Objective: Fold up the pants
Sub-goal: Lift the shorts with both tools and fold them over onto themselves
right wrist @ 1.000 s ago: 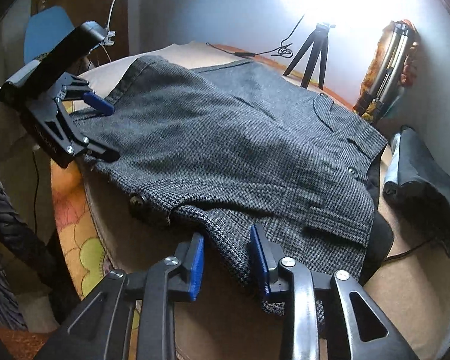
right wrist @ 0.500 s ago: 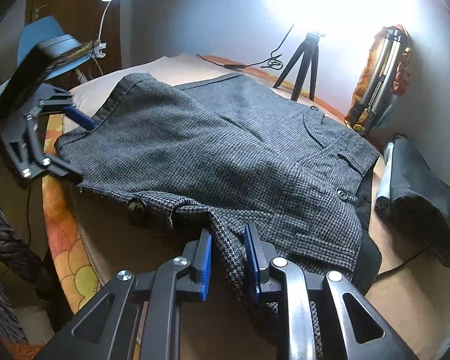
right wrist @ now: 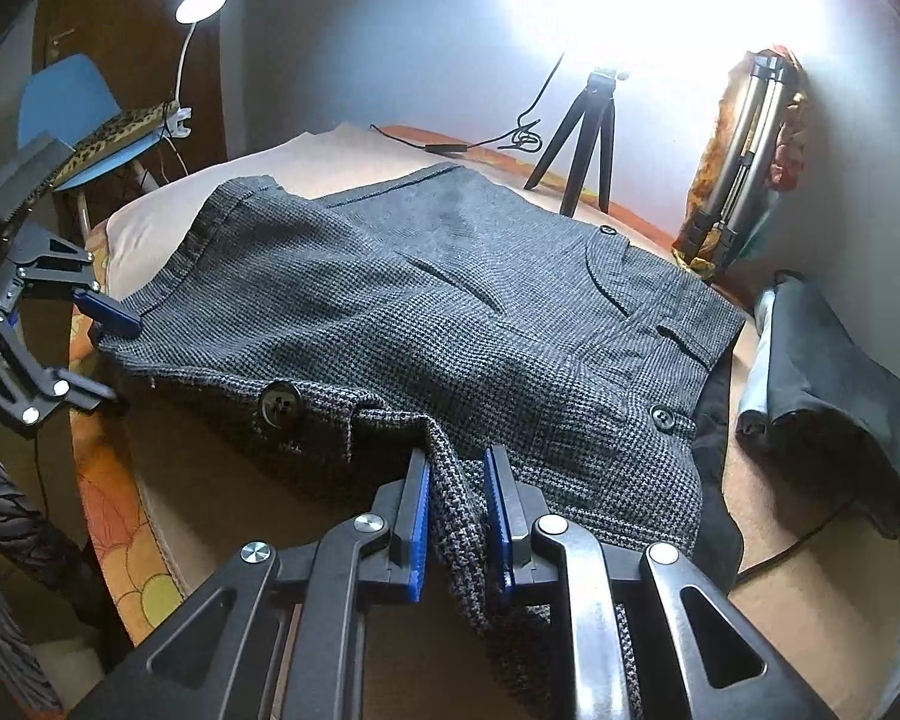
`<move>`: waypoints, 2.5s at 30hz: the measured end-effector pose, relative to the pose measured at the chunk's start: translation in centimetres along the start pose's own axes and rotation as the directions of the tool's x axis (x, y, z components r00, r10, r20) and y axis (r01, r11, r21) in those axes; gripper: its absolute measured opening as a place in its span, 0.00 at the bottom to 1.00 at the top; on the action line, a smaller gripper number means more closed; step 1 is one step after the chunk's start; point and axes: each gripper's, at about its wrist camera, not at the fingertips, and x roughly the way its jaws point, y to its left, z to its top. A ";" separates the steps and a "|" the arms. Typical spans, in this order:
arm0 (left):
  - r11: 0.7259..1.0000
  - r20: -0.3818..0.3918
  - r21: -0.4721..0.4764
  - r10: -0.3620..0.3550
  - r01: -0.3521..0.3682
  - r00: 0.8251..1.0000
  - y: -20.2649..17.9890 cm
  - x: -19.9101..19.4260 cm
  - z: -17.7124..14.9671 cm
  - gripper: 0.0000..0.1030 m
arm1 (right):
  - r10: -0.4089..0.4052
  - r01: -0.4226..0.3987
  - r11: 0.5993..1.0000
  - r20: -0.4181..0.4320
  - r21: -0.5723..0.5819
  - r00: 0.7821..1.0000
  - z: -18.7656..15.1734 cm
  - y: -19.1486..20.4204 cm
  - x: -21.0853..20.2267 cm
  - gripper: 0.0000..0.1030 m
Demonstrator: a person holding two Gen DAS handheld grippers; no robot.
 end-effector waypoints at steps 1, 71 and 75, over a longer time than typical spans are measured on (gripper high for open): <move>1.000 0.006 -0.001 0.020 -0.020 1.000 0.1 0.0 0.0 0.41 | 0.002 -0.002 1.000 0.001 0.002 1.000 -0.1 -0.1 -0.1 0.15; 0.975 0.461 0.003 0.196 -0.222 0.865 4.1 -9.5 12.5 0.04 | -0.245 0.256 0.967 0.237 -0.015 0.940 4.1 -6.6 -8.8 0.09; 0.973 0.445 0.013 0.200 -0.230 0.873 4.9 -8.4 14.6 0.04 | -0.269 0.272 0.962 0.229 0.019 0.935 6.5 -8.8 -7.2 0.09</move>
